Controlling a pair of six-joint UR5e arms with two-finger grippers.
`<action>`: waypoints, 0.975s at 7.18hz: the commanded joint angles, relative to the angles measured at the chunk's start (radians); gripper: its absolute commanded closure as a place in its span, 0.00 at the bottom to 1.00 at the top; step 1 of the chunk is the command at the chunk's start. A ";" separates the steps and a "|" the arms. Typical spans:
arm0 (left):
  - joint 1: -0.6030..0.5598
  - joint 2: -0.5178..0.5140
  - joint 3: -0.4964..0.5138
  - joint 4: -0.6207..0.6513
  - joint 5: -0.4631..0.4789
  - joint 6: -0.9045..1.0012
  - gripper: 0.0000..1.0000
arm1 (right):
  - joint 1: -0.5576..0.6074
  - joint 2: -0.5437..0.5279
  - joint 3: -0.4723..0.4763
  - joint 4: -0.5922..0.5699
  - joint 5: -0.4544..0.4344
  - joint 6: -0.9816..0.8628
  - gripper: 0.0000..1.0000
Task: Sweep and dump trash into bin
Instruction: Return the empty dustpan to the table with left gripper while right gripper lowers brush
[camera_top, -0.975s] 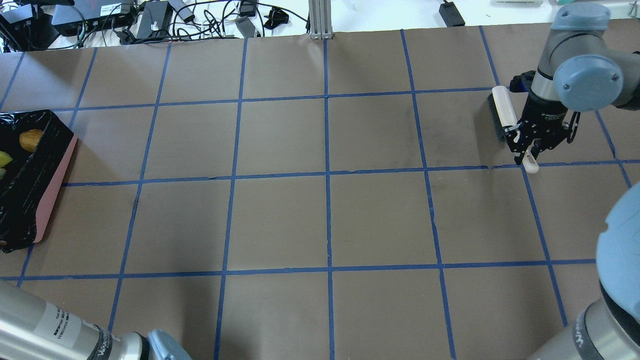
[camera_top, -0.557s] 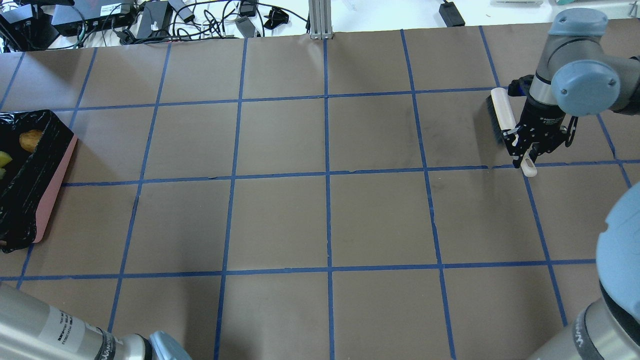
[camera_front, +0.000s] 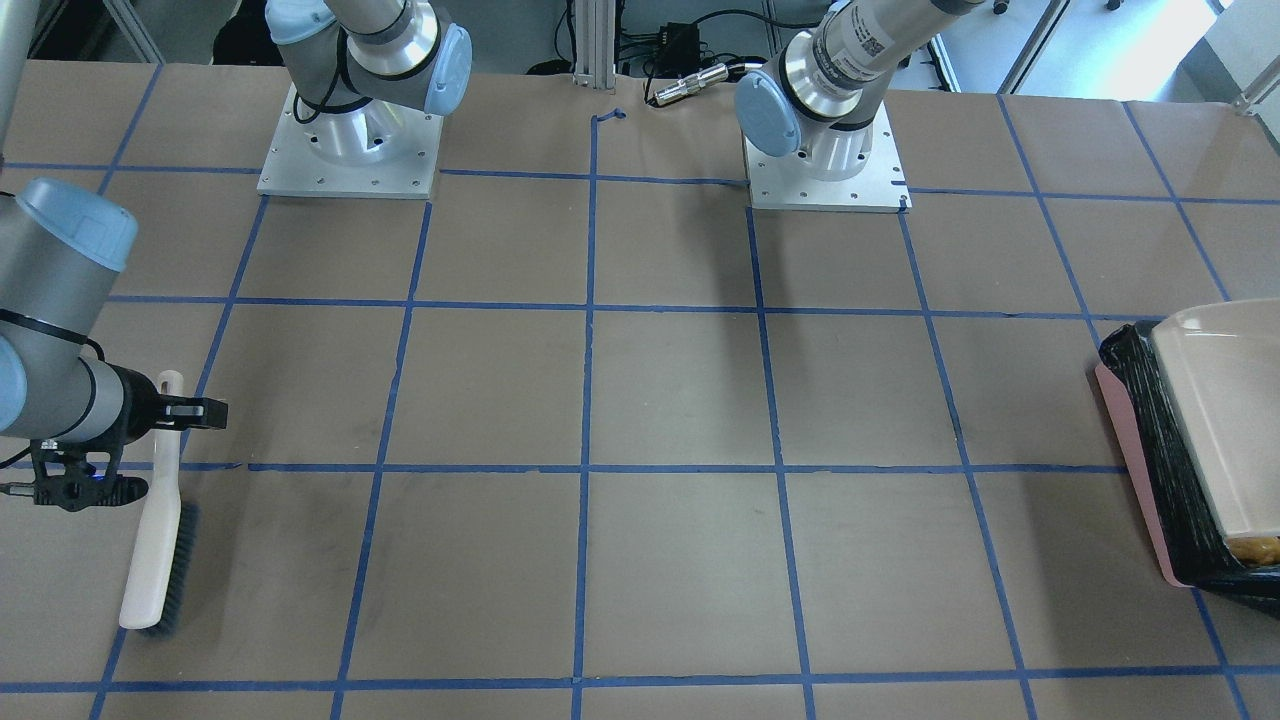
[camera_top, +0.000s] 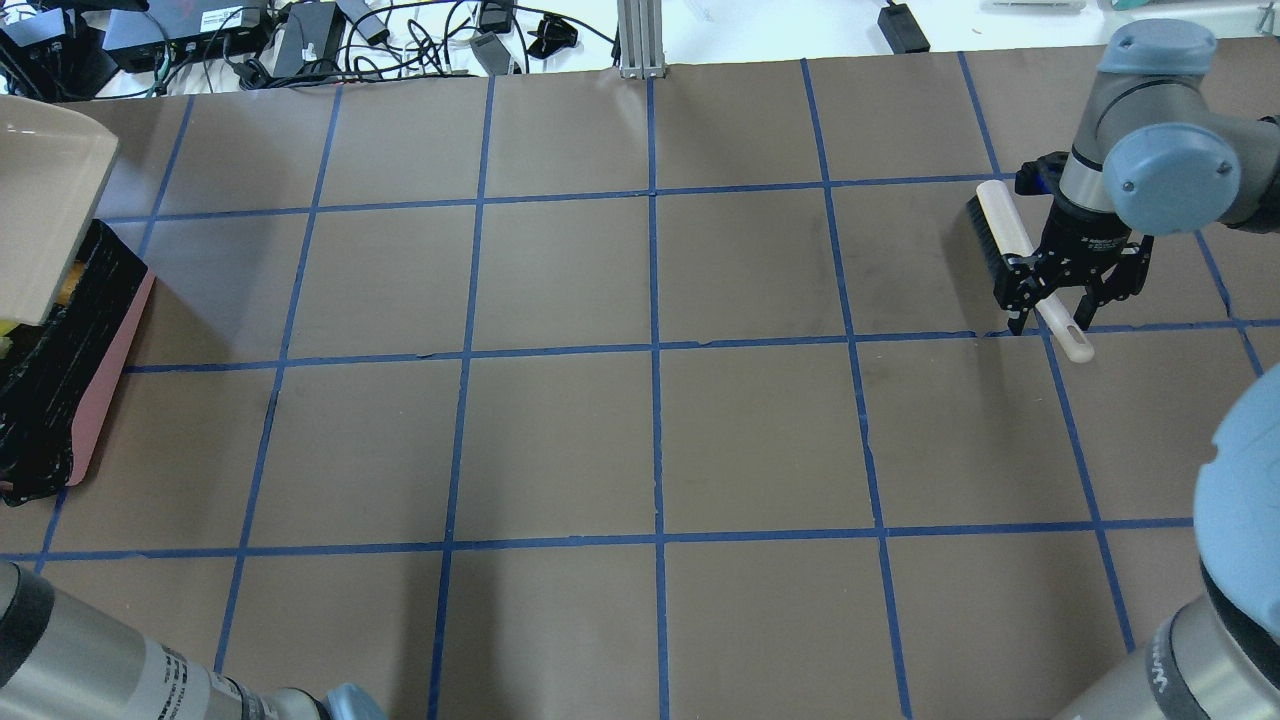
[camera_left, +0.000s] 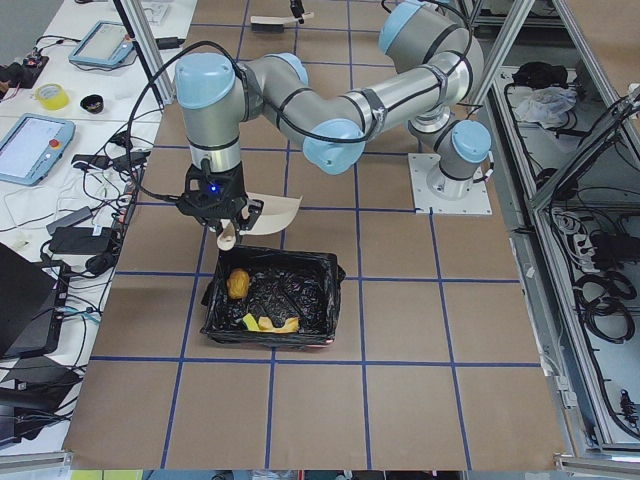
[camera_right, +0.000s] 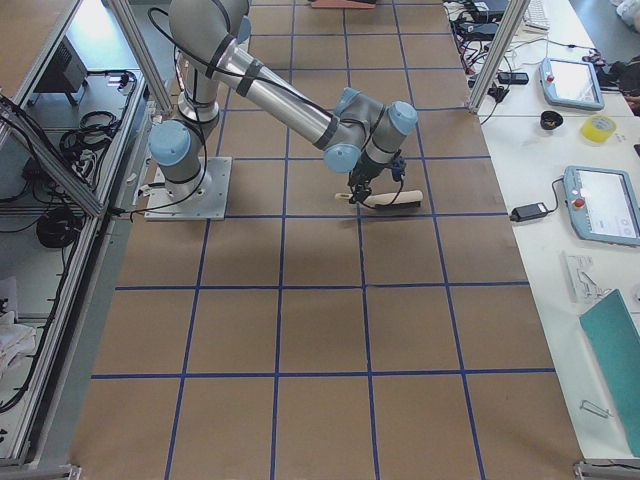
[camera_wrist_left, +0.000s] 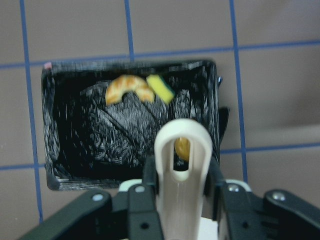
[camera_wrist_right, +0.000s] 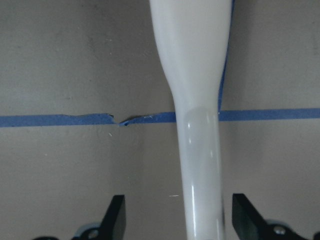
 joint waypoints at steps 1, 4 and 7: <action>-0.091 0.003 -0.077 -0.002 -0.089 -0.165 1.00 | 0.000 -0.001 0.002 -0.001 0.001 0.000 0.14; -0.177 -0.060 -0.093 0.015 -0.151 -0.292 1.00 | 0.000 -0.023 -0.012 -0.079 -0.001 -0.003 0.00; -0.261 -0.131 -0.090 0.018 -0.152 -0.364 1.00 | 0.001 -0.154 -0.015 -0.047 0.016 -0.003 0.00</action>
